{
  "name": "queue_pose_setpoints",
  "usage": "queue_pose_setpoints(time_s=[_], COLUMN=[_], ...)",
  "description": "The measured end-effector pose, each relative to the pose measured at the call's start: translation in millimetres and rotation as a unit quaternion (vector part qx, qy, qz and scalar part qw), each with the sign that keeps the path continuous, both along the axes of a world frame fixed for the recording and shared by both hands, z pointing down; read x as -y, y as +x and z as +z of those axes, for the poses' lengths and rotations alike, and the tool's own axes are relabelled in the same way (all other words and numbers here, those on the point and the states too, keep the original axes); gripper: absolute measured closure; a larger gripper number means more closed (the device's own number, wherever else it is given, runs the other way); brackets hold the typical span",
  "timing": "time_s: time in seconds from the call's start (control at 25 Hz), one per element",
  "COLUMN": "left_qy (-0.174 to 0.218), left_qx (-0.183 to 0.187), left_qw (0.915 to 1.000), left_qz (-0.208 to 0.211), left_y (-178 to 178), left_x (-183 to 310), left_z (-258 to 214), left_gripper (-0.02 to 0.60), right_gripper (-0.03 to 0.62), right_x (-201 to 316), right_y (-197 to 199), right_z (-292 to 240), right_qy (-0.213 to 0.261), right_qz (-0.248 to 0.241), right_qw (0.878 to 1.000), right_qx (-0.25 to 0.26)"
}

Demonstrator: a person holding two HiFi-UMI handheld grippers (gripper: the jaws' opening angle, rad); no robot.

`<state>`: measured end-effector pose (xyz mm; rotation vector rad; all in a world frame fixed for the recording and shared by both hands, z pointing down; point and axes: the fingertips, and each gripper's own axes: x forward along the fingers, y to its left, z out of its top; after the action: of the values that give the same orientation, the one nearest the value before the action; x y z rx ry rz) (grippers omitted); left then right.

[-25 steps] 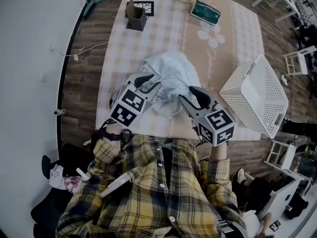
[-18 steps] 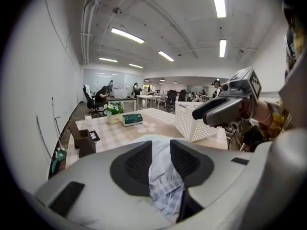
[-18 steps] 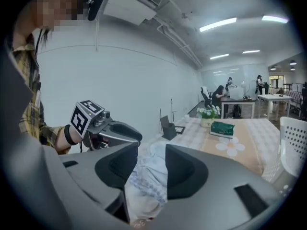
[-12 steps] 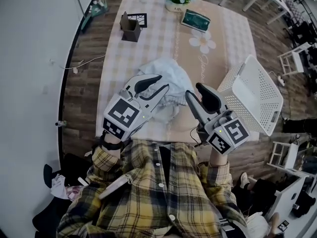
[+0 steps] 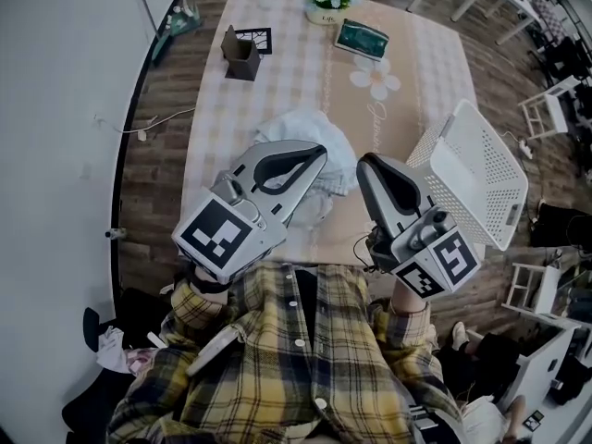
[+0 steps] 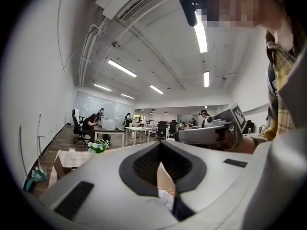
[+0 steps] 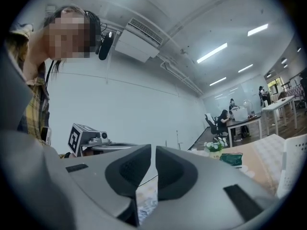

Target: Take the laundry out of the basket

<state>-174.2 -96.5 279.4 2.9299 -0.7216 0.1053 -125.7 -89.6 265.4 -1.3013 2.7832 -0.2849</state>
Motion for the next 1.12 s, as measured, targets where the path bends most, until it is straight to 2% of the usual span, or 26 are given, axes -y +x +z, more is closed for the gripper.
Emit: queue_pose_setpoints(time_s=[0.16, 0.36, 1.12], left_qy=[0.024, -0.009, -0.004], left_qx=[-0.007, -0.003, -0.003], left_qw=[0.9997, 0.9999, 0.9999], left_qz=[0.008, 0.012, 0.011], left_y=[1, 3, -3], left_x=[0, -8, -8], left_z=[-3, 1, -1], left_gripper=[0.563, 0.563, 0.563], right_gripper=[0.591, 0.594, 0.594], right_x=[-1, -1, -1], right_y=[-4, -5, -16], right_z=[2, 3, 9], right_qy=[-0.007, -0.011, -0.028], right_qz=[-0.005, -0.008, -0.021], right_qw=[1.000, 1.000, 0.999], right_qx=[0.002, 0.003, -0.014])
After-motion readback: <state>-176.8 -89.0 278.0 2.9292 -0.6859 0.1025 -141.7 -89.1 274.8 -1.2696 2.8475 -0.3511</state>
